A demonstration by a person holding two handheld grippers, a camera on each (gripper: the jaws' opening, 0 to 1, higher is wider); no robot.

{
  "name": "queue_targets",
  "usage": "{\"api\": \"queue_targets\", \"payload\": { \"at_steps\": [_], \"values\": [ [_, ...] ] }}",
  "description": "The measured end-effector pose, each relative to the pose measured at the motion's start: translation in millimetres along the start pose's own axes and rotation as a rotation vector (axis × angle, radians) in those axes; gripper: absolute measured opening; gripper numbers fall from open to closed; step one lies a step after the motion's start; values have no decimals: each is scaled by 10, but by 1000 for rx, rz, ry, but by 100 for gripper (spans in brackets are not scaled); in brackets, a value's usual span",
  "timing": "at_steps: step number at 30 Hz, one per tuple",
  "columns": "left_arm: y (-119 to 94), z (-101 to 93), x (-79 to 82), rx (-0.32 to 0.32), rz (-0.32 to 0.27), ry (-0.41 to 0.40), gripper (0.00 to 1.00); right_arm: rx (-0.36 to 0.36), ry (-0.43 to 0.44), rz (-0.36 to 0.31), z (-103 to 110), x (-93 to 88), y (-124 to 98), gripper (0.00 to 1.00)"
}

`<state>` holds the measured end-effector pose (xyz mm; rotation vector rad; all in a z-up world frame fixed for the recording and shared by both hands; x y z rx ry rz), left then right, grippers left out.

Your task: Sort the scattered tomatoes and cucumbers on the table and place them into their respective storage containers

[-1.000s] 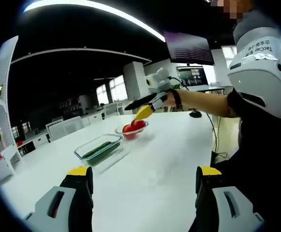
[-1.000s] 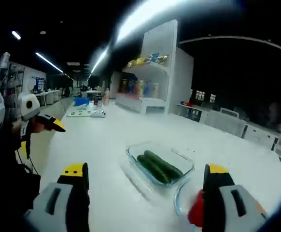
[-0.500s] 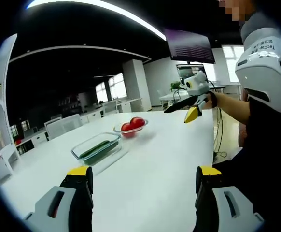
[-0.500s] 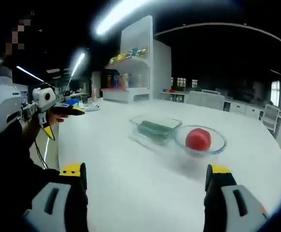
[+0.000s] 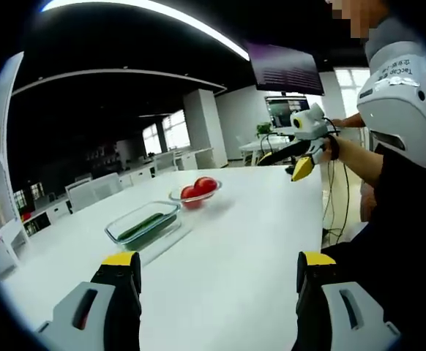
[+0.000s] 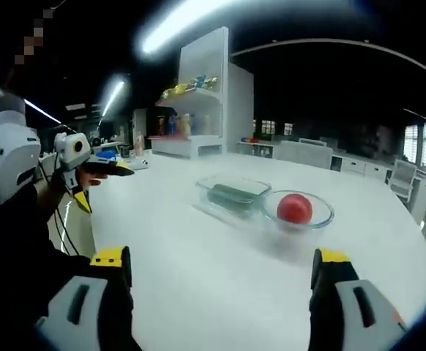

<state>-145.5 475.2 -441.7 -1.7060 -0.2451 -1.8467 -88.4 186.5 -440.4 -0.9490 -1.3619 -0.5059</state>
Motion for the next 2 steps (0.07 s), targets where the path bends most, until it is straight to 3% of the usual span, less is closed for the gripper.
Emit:
{"api": "queue_targets", "payload": {
  "at_steps": [2],
  "values": [
    [-2, -8, -5, -1, 4, 2, 88, 3, 0, 4, 3, -8, 3, 97]
  ]
}}
Point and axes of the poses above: the point that each gripper's makers call its tool centre point, and the gripper's own axes: y roughly forward along the fingers, z roughly to its left, x roughly out of its top, the point moved 4 cm from there along -y, roughly backward along the fingers, and after that the axes turned 8 degrees about -x, right-handed, at the moved point
